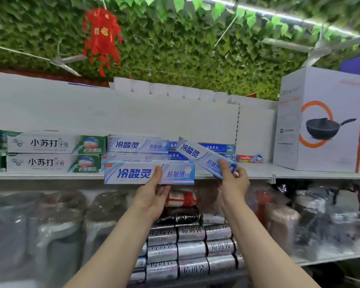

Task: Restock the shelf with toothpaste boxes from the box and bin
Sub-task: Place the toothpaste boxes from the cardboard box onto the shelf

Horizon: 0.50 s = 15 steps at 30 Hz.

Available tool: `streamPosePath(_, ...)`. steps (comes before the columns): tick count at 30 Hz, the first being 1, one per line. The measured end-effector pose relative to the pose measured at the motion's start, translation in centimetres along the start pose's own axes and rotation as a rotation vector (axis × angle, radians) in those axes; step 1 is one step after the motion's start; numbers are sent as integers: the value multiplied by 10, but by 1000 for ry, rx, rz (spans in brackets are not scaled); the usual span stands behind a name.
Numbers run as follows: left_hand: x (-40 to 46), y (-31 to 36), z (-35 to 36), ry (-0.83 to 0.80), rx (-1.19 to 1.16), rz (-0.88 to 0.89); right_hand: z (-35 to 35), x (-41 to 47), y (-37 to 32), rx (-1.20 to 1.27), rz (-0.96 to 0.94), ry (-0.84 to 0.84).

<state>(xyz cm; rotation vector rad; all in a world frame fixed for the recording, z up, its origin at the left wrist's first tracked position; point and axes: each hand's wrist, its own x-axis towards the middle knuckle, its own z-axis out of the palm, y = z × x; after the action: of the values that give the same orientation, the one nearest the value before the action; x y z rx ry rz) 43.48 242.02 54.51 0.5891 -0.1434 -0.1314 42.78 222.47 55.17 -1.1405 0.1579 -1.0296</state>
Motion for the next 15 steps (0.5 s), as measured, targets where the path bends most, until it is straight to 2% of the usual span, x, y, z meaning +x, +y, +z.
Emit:
streamPosePath(10,24,-11,16,15,4,52,14,40,27,-168,64,-15)
streamPosePath(15,32,-3,18,-13,32,57,18,44,36,-362,9,7)
